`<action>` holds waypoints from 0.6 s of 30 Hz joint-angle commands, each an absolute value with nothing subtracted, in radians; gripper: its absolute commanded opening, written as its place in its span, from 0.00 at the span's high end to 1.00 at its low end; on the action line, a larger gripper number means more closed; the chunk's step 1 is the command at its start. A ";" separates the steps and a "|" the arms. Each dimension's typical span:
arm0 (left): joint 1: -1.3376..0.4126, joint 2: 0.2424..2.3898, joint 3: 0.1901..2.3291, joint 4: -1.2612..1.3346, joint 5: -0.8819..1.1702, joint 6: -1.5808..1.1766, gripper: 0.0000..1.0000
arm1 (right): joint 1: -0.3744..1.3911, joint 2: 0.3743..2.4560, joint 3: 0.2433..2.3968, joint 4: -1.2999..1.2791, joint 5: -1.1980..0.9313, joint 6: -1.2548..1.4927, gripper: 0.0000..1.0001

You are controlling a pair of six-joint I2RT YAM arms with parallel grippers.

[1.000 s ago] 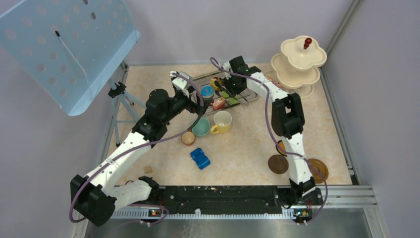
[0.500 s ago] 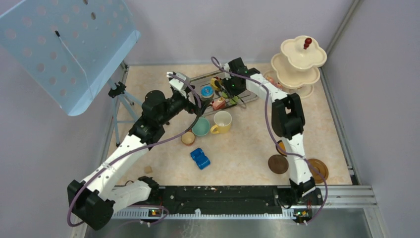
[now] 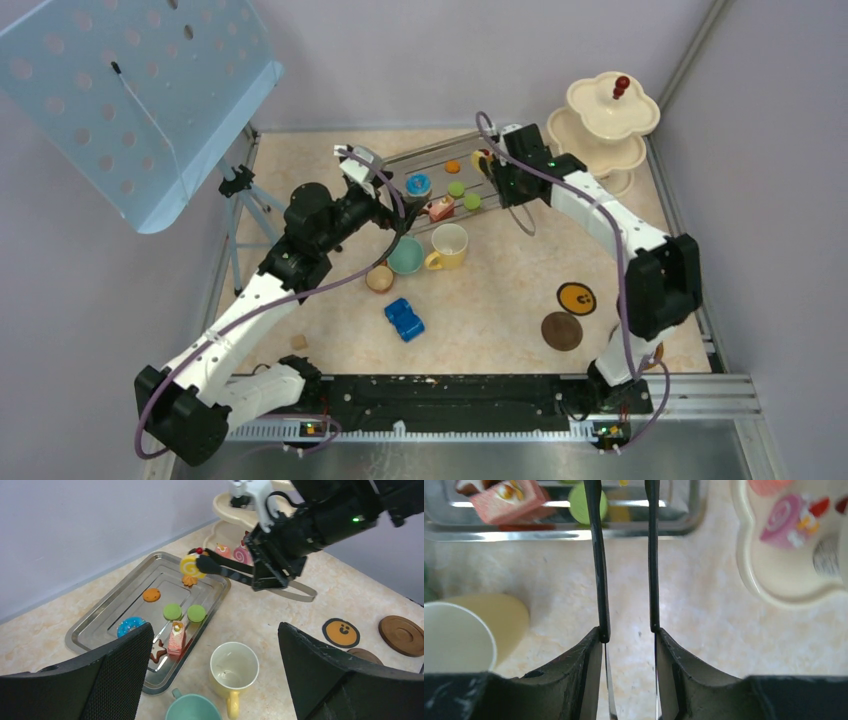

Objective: Serve the afternoon tea

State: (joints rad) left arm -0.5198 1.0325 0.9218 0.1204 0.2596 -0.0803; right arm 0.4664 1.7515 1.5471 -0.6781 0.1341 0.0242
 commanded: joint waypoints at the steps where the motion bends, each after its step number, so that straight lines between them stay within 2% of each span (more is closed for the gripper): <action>1: -0.519 1.015 0.930 0.177 0.277 -0.095 0.01 | 0.412 1.556 1.355 -0.611 0.227 0.129 0.91; 9: -0.542 1.024 0.928 0.170 0.243 -0.081 0.01 | 0.284 1.306 1.041 -0.558 0.243 0.224 0.91; 18: -0.574 1.067 0.926 0.161 0.208 -0.055 0.01 | 0.099 1.234 0.915 -0.453 0.185 0.249 0.92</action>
State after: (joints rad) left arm -0.5663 1.0466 0.9218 0.1280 0.2317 -0.0708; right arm 0.1570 1.2556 0.9176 -0.5682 0.2180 0.2218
